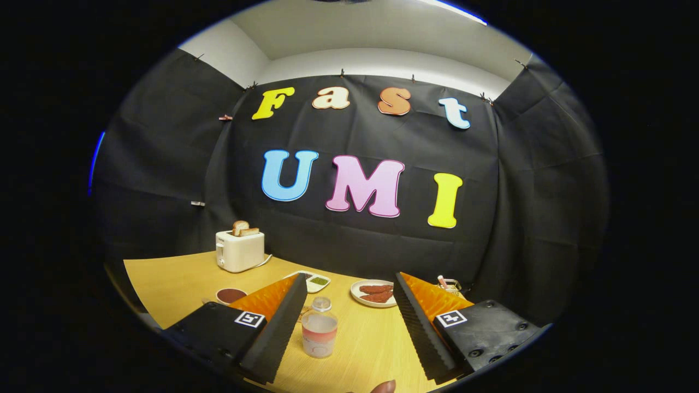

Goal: Take the bottle from table, then pour the juice into the cup, finally place the bottle on the coaster

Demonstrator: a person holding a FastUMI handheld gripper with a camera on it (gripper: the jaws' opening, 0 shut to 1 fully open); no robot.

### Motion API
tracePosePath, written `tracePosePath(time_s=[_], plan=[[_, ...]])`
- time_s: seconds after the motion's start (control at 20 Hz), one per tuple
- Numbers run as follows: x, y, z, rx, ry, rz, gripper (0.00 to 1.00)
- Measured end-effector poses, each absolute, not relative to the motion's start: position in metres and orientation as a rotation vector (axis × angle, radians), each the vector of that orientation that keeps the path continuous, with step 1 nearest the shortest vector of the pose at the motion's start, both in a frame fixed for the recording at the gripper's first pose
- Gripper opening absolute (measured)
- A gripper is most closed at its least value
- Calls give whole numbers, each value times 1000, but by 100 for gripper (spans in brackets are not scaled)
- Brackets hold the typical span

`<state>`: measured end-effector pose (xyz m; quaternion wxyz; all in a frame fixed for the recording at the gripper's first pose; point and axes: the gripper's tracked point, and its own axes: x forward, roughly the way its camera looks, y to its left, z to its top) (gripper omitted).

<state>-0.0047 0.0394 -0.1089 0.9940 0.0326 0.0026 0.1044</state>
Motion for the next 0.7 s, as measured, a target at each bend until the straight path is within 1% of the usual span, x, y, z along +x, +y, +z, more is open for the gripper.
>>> tracePosePath(time_s=[0.45,0.7], plan=[[16,85,-204,88,87,249,97],[32,99,-239,107,106,234,98]])
